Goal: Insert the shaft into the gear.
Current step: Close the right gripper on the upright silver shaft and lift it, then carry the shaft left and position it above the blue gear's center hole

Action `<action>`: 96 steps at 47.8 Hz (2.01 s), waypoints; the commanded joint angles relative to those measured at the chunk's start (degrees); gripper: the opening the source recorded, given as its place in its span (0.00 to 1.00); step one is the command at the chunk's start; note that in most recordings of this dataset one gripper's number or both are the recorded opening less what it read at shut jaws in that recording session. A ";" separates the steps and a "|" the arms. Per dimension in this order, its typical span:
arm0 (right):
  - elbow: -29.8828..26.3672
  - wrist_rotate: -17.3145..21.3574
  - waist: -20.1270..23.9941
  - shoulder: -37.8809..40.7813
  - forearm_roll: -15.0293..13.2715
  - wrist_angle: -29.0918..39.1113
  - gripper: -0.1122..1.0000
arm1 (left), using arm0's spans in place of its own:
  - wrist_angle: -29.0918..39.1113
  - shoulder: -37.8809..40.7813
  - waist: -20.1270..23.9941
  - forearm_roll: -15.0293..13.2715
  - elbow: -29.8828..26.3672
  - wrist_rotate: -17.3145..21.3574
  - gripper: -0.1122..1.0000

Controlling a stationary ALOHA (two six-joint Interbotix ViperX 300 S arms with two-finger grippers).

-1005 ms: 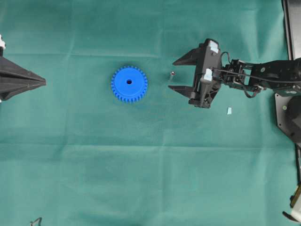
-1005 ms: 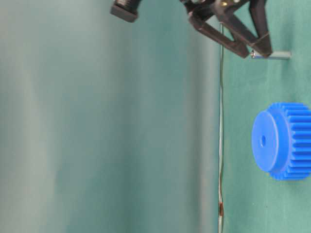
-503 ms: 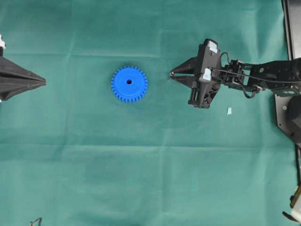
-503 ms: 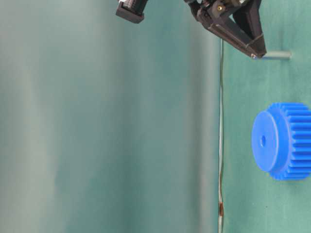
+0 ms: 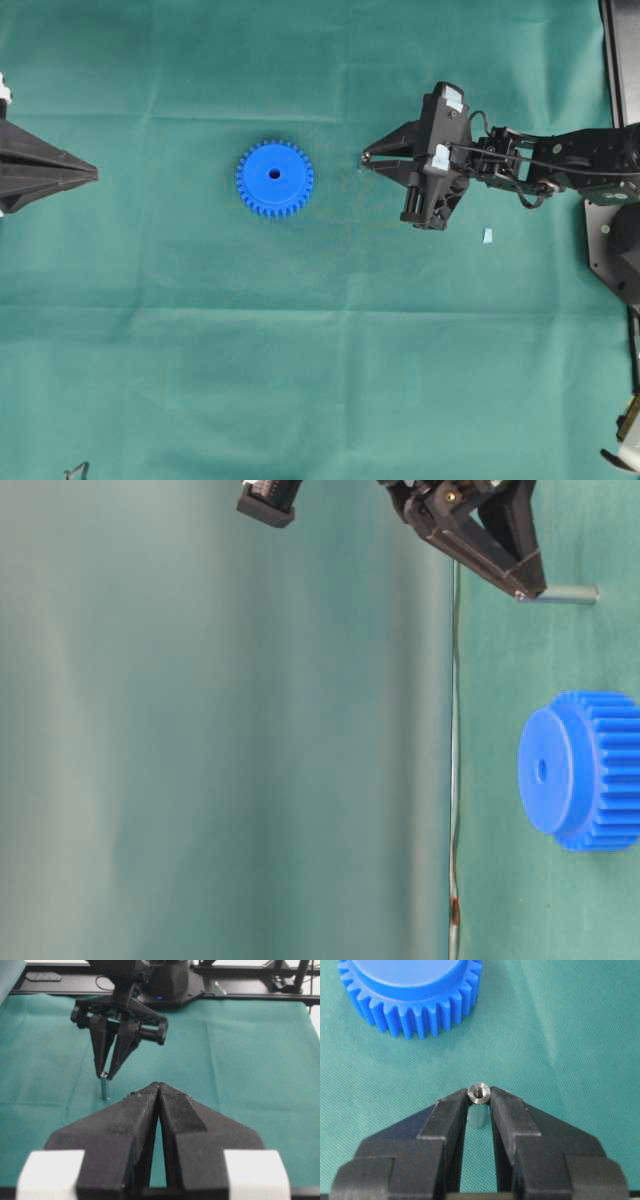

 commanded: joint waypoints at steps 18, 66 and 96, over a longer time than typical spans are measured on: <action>-3.34 -0.18 -0.09 -13.89 0.00 13.89 0.25 | -0.18 0.35 0.18 0.18 -1.32 0.00 0.10; -24.17 -0.53 3.52 2.11 -2.37 18.90 0.25 | -0.18 0.26 0.18 0.18 -1.32 -0.09 0.10; -24.17 -0.35 3.52 4.57 -2.99 20.13 0.25 | -0.09 0.35 0.18 0.18 -1.32 -0.09 0.10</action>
